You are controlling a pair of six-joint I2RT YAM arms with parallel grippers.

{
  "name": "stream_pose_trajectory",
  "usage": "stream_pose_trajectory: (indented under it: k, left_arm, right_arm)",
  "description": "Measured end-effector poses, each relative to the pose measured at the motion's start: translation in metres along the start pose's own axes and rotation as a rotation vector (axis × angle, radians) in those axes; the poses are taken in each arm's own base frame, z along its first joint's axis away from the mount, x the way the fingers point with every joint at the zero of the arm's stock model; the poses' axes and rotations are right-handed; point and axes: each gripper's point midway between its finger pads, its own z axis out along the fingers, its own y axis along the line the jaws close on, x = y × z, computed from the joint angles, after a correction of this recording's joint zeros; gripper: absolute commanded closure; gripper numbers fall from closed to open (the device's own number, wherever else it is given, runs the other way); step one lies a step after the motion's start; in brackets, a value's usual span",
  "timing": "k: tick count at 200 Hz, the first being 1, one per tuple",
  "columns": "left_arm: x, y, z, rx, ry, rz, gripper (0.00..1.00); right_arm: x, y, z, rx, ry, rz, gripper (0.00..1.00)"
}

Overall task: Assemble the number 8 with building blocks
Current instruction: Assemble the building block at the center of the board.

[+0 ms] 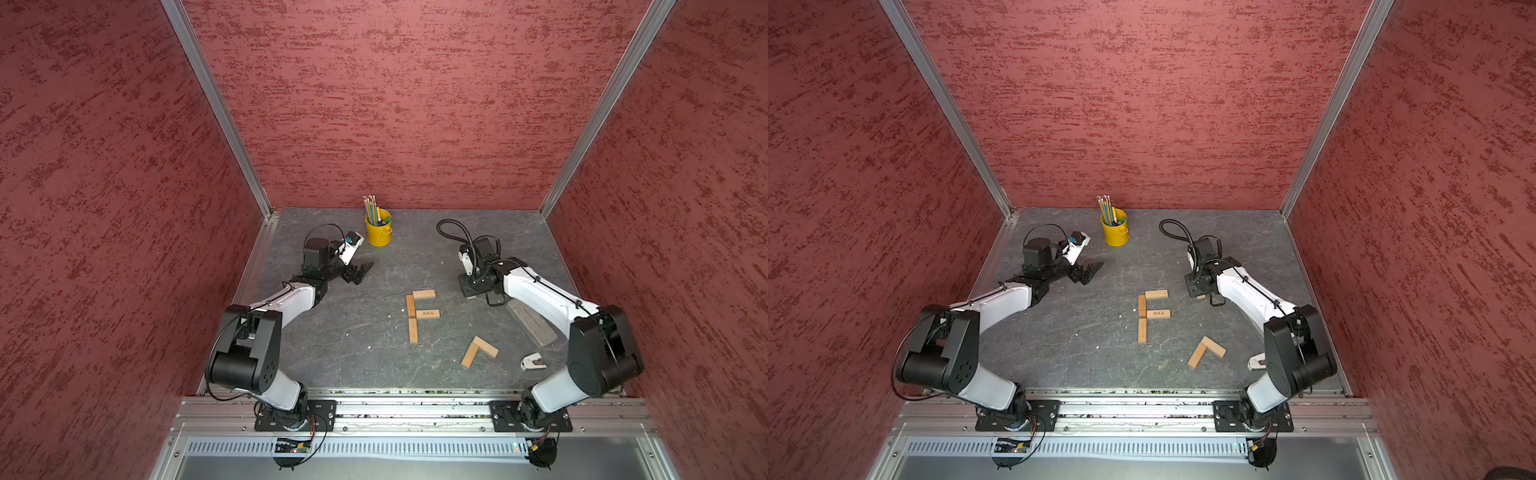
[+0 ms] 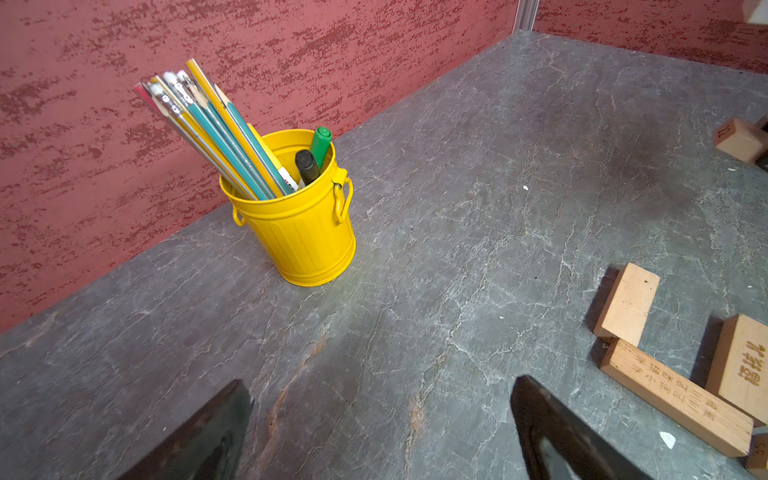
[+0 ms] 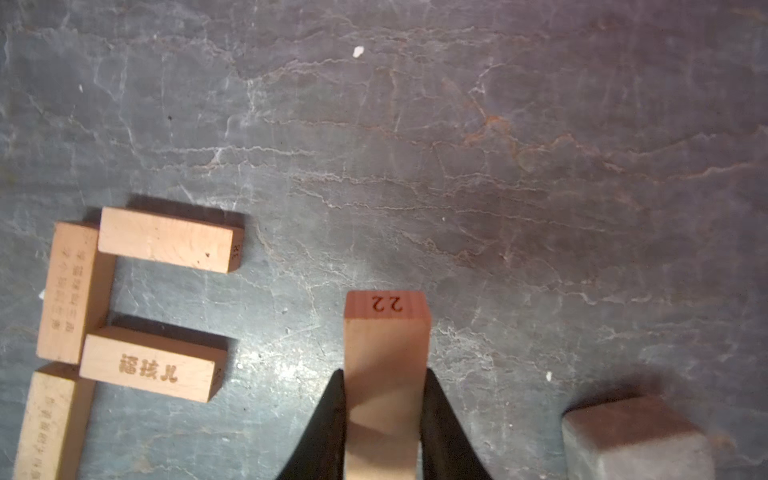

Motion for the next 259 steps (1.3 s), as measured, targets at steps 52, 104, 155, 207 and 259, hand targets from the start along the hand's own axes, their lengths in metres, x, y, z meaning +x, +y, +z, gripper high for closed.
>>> stream_pose_trajectory:
  k: [52,104,155,207,259]
  left_arm:
    - [0.004,-0.005,0.004,0.013,0.022,0.000,0.01]
    - [0.005,-0.006,0.004,0.012,0.029,0.000,0.01]
    - [0.005,-0.005,0.004,0.010,0.029,-0.001,0.01]
    - [0.005,-0.005,0.004,0.011,0.028,-0.002,0.01]
    - [0.005,-0.003,0.003,0.009,0.027,-0.005,0.01]
  right_arm:
    - [0.047,0.033,0.050,0.008,0.194,0.114,0.97]
    - [0.030,0.044,0.063,0.010,0.193,0.115,0.95]
    - [0.026,0.049,0.067,0.006,0.190,0.112,0.93]
    - [0.027,0.062,0.069,-0.002,0.196,0.090,0.92]
    - [0.021,0.068,0.072,-0.009,0.188,0.084,0.91]
